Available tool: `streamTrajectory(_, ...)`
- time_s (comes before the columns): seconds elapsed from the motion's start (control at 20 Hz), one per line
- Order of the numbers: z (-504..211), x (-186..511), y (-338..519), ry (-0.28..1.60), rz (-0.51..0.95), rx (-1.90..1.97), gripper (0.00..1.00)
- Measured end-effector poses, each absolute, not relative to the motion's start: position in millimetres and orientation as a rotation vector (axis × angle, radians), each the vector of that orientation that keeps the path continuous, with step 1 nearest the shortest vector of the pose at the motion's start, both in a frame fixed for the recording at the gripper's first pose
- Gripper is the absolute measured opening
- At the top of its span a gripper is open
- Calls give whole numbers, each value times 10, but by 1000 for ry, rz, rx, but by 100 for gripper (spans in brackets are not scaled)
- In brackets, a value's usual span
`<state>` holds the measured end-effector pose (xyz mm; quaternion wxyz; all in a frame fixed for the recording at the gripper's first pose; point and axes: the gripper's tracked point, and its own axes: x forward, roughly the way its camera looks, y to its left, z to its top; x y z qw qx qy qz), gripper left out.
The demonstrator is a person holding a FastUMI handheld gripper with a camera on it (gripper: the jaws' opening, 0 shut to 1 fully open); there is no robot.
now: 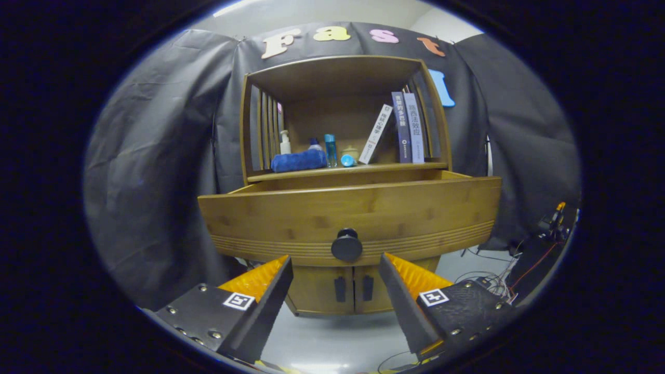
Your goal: Pull open the drawer, take out the items inside it, and place them on the countertop above the cabinet.
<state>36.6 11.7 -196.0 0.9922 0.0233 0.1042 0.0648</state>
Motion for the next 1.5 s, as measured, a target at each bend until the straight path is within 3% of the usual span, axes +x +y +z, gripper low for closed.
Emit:
streamTrajectory(0.45,-1903,797,167,174,102,19,99)
streamTrajectory(0.65,-1959,1282,34,169,19,16,99)
streamTrajectory(0.7,-1779,1259,76,82,28,54,99)
streamTrajectory(1.5,-1847,2871,225,85,47,20,99)
